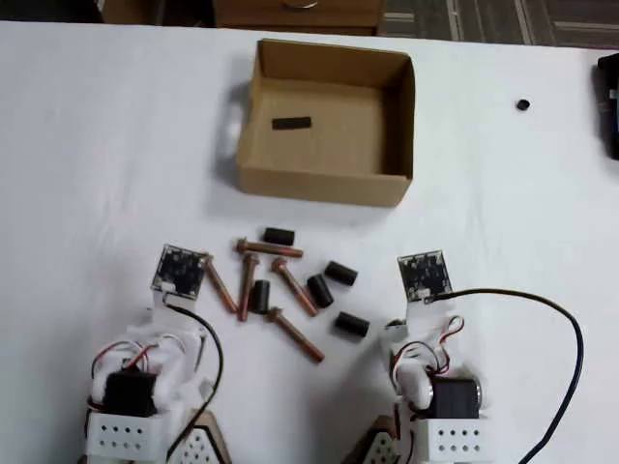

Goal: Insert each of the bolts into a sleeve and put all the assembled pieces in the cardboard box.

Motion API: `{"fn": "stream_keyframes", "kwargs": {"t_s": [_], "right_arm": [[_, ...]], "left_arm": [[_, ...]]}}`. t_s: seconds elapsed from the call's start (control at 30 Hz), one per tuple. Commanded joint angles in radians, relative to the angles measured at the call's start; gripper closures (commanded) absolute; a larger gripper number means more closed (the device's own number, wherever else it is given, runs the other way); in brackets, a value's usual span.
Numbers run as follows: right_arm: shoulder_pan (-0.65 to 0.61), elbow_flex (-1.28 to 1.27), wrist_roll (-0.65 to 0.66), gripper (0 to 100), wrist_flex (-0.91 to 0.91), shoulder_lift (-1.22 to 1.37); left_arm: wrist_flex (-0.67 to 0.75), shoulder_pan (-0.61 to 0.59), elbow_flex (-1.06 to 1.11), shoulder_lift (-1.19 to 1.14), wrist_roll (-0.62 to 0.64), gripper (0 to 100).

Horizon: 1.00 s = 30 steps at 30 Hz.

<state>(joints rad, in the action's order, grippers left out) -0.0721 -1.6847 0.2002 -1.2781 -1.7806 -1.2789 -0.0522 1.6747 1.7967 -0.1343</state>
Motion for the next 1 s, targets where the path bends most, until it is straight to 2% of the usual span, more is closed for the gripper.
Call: {"fn": "stream_keyframes", "kwargs": {"t_s": [0.0,0.2,0.33,0.43,0.57,0.63,0.77,0.87,0.97], "right_arm": [[0.005,-0.008,0.0,97.6,0.021,-0.012],[0.007,0.041,0.003,97.5,0.021,-0.005],[0.008,0.146,0.0,97.5,-0.018,-0.004],[0.059,0.166,0.005,97.5,0.004,-0.004],[0.162,0.224,0.054,97.5,0.099,-0.002],[0.166,0.259,0.104,97.4,0.114,-0.001],[0.205,0.382,0.106,97.4,0.082,0.015],[0.222,0.549,0.104,97.4,0.038,0.119],[0.205,0.73,0.109,96.7,-0.021,0.329]], "left_arm": [[-0.003,-0.005,0.019,0.026,-0.003,98],[-0.015,-0.006,-0.012,0.026,0.002,98],[-0.038,-0.008,-0.088,0.025,0.104,98],[-0.04,-0.037,-0.101,0.023,0.11,98],[-0.031,-0.124,-0.165,0.023,0.054,98],[-0.037,-0.132,-0.214,0.023,-0.003,98],[-0.052,-0.132,-0.337,0.021,-0.044,98],[-0.055,-0.132,-0.423,0.018,-0.043,98],[-0.054,-0.132,-0.493,-0.054,-0.038,98]]}}
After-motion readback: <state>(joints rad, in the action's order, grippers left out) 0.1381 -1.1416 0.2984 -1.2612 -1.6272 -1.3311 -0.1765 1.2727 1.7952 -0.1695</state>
